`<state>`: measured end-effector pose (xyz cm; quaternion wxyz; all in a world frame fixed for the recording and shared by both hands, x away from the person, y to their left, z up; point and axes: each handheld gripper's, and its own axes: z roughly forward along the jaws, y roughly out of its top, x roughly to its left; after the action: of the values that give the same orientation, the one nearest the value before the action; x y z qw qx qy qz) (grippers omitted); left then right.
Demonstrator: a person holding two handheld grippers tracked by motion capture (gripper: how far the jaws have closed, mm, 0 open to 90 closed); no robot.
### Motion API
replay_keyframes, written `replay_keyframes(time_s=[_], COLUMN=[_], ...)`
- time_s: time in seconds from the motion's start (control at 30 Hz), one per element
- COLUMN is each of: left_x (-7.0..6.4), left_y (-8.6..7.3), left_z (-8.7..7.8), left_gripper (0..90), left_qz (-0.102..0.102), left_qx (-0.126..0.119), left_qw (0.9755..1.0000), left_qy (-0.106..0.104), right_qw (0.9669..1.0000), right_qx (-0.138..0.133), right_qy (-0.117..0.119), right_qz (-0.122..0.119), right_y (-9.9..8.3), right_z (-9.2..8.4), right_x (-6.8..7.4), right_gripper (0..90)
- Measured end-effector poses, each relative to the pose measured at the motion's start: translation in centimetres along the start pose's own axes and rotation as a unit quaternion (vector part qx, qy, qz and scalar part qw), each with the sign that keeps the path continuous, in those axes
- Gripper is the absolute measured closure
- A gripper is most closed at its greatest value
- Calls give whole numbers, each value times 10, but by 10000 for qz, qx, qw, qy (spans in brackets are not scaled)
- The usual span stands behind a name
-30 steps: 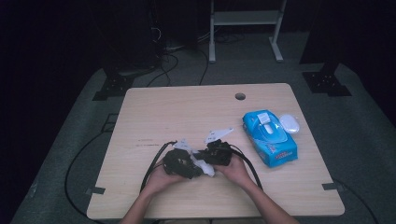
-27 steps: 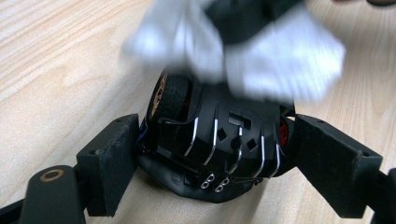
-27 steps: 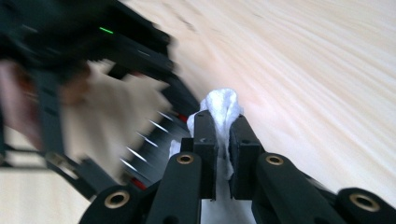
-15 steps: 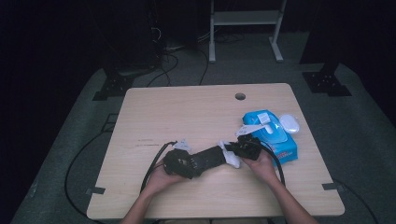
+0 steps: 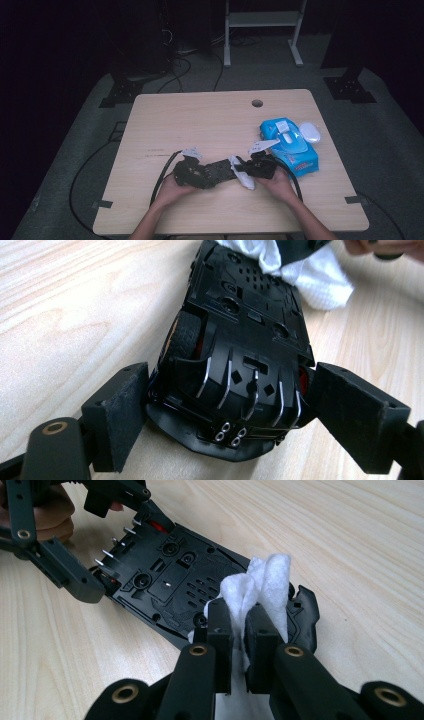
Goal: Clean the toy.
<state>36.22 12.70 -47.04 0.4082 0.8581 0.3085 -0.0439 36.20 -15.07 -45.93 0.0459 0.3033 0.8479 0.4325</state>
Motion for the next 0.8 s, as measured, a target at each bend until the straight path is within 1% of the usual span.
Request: replay_keyframes(time_s=[0.13, 0.23, 0.4, 0.47, 0.57, 0.63, 0.67, 0.7, 0.77, 0.8], left_x=[1, 5, 4, 3, -2, -4, -5, -6, -7, -8], left_y=[1, 0, 1, 1, 1, 1, 1, 1, 1, 0], left_z=[-1, -2, -2, -2, 1, 2, 2, 2, 3, 3], left_gripper=[166, 166, 166, 168, 167, 167, 168, 168, 168, 168], left_qz=[-95, -225, -219, -152, 70, 150, 227, 250, 366, 395], left_qx=[2, -35, -18, 11, 115, 150, 167, 177, 225, 210], left_qw=[9999, 9994, 9995, 9997, 9999, 9997, 9996, 9995, 9990, 9989], left_qy=[-59, -243, -226, -171, 30, 77, 95, 111, 145, 155], right_qw=[10000, 10000, 9999, 9999, 9999, 10000, 9999, 9999, 9999, 9998], right_qx=[-39, -53, -105, -107, -83, -32, -5, -8, 12, 5], right_qy=[-35, -36, -74, -65, -17, 38, 61, 85, 168, 206], right_qz=[-26, -34, -20, -11, -72, -83, -85, -85, -34, -22], right_y=[-2, -3, -5, -5, -5, -4, -4, -5, -6, -6], right_z=[0, 0, 0, -1, -2, -3, -4, -5, -6, -7], right_x=[1, 1, 2, 3, 3, 4, 4, 4, 3, 2], right_gripper=[832, 833, 834, 833, 832, 830, 830, 830, 829, 829])
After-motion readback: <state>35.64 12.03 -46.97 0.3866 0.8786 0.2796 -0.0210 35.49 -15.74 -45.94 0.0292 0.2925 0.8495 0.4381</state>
